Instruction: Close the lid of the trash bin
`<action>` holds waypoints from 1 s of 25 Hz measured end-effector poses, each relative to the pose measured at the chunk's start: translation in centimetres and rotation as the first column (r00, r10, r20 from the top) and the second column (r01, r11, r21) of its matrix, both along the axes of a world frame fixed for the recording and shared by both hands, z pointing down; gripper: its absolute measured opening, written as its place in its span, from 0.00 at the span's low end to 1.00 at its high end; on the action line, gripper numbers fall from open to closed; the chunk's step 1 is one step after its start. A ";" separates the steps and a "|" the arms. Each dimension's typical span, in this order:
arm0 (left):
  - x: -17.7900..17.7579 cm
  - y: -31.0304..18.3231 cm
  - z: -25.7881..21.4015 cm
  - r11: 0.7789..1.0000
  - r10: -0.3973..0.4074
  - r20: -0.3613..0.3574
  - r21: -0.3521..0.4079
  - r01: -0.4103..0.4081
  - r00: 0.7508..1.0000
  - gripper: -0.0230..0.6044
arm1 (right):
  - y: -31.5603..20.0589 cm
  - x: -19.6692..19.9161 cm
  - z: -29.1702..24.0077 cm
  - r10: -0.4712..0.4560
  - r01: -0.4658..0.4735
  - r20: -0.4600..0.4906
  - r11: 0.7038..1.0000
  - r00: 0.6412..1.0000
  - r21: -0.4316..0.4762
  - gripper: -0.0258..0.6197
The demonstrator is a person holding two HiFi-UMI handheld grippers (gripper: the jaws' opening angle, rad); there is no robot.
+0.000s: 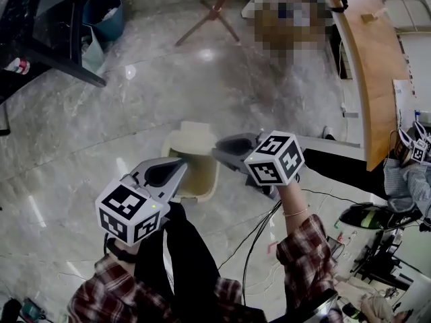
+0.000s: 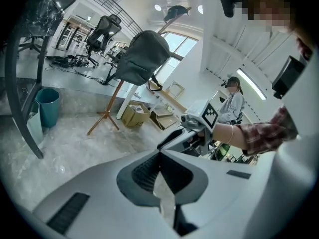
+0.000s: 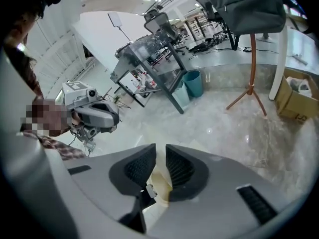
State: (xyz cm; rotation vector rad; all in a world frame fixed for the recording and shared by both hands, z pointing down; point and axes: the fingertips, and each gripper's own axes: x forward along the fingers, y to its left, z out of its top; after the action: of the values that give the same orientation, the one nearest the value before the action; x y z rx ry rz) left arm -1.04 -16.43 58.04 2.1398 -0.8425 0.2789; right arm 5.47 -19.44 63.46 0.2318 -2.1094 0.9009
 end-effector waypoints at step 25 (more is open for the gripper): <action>3.2 11.7 10.7 0.979 0.157 0.109 -0.151 -0.140 0.982 0.05 | 16.6 1.5 8.3 0.234 -0.220 -0.046 0.954 0.971 0.206 0.15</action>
State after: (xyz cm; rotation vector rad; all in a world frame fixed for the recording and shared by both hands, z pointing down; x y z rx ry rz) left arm 2.13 -4.71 68.74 2.0698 -0.7076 0.5345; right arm 7.00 -2.86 71.77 0.6126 -2.1370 0.7974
